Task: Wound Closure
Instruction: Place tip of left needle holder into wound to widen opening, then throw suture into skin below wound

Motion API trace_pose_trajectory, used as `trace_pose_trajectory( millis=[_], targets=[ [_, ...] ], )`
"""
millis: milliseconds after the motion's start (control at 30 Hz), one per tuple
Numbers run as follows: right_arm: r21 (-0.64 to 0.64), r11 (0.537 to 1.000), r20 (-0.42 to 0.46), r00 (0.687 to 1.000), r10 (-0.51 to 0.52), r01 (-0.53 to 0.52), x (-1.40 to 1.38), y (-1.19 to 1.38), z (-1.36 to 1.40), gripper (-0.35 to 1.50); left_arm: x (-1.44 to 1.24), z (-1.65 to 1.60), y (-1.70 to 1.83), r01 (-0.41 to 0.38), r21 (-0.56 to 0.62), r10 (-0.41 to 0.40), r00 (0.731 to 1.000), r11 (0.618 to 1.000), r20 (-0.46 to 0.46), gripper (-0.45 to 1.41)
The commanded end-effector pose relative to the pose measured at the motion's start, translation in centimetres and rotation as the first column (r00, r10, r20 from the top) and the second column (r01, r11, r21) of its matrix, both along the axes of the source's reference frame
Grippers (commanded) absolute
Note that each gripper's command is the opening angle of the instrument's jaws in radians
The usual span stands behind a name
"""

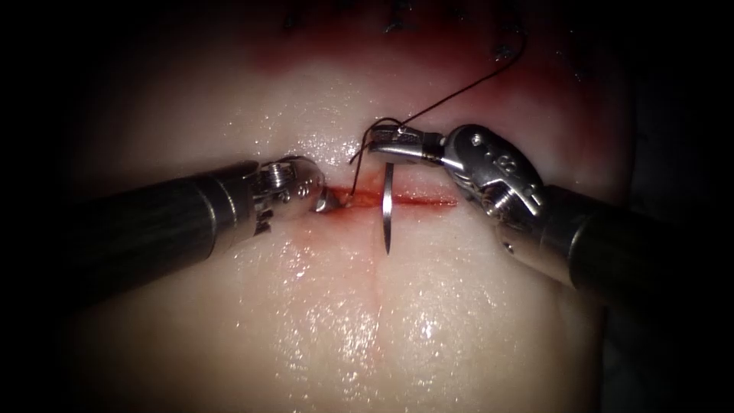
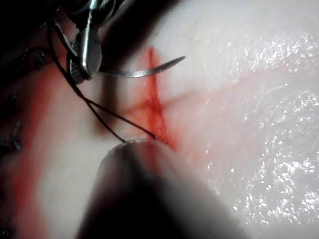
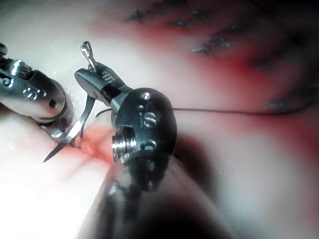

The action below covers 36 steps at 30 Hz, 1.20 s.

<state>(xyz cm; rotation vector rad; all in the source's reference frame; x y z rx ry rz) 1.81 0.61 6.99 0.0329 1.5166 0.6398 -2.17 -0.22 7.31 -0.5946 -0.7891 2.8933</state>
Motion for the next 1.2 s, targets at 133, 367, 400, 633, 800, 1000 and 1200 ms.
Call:
trace_pose_trajectory(
  millis=[133,367,400,633,800,1000,1200],
  targets=[
    [-0.094,0.995,0.006,1.0,0.029,-0.028,0.16,0.04,0.23,-0.35,-0.03,0.0,0.07,0.027,0.002,-0.027,1.0,1.0,0.008,0.42],
    [-0.181,0.982,0.004,0.999,0.055,-0.053,0.24,0.13,0.35,-0.35,-0.04,-0.05,0.06,0.067,-0.012,-0.067,0.998,0.998,0.019,0.62],
    [-0.193,0.98,0.008,0.998,0.055,-0.053,0.25,0.14,0.36,-0.35,-0.04,-0.05,0.07,0.069,-0.012,-0.069,0.997,0.998,0.021,0.63],
    [-0.268,0.962,0.029,0.997,0.066,-0.056,0.28,0.09,0.45,-0.35,-0.04,-0.05,0.07,0.102,-0.007,-0.102,0.995,0.995,0.013,0.64],
    [-0.332,0.942,0.045,0.996,0.071,-0.052,0.32,-0.03,0.56,-0.35,-0.04,-0.06,0.06,0.114,-0.007,-0.114,0.993,0.993,0.015,0.65],
    [-0.387,0.922,0.089,0.994,0.06,-0.021,0.37,-0.15,0.7,-0.35,-0.05,-0.12,0.07,0.128,-0.006,-0.128,0.991,0.992,0.027,0.67],
    [-0.415,0.91,0.105,0.993,0.056,-0.008,0.39,-0.19,0.73,-0.35,-0.07,-0.2,0.07,0.143,-0.002,-0.143,0.989,0.99,0.038,0.68]
  ],
)
